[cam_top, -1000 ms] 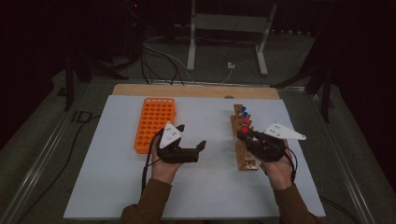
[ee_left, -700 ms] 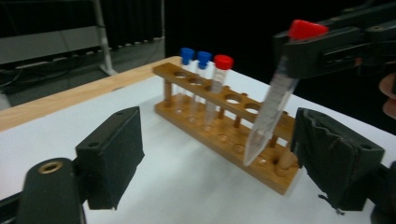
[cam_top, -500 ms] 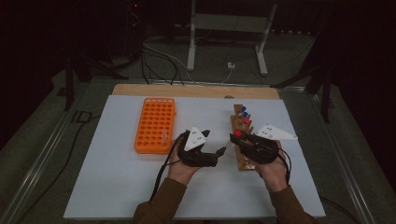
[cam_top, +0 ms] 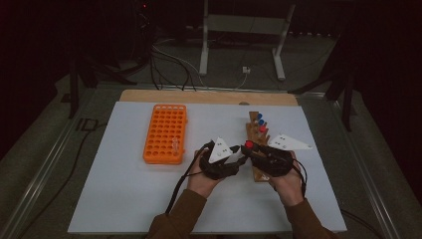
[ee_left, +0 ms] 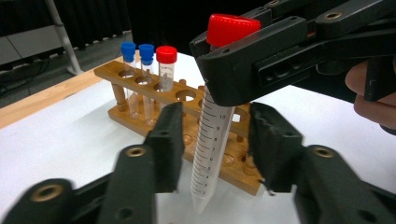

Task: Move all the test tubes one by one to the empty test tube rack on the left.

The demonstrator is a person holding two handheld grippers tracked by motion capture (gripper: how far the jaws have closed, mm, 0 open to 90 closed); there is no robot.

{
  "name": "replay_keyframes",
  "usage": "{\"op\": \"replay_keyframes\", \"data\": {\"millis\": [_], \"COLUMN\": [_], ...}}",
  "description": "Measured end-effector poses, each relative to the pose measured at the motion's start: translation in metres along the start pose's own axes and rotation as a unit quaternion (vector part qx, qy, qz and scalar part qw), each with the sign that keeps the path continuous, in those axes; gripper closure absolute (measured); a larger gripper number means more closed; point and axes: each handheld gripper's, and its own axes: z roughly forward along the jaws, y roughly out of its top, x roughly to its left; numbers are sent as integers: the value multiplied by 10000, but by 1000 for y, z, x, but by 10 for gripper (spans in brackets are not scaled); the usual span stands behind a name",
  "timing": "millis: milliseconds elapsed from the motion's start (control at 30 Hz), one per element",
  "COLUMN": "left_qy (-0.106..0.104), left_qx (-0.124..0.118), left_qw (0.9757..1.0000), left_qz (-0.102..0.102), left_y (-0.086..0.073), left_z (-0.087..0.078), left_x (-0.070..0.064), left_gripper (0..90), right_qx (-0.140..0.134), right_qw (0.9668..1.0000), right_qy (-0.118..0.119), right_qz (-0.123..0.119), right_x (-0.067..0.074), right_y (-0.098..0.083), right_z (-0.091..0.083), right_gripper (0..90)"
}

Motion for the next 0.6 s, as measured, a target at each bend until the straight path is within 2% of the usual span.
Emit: {"op": "replay_keyframes", "data": {"millis": [267, 433, 600], "left_qy": [-105, -207, -220], "left_qx": [104, 115, 61], "left_qw": [9999, 9997, 9997], "left_qz": [-54, -90, -125], "left_y": [-1, -2, -2], "left_z": [2, 4, 4], "left_x": [1, 0, 0], "left_gripper": [722, 747, 755], "right_qx": [34, 56, 39], "right_qw": [10000, 9999, 9999], "right_qy": [91, 105, 113], "right_qz": [18, 12, -4], "right_x": [1, 2, 1], "right_y": [-1, -1, -1], "right_z": [2, 3, 2], "right_gripper": [699, 699, 697]}}
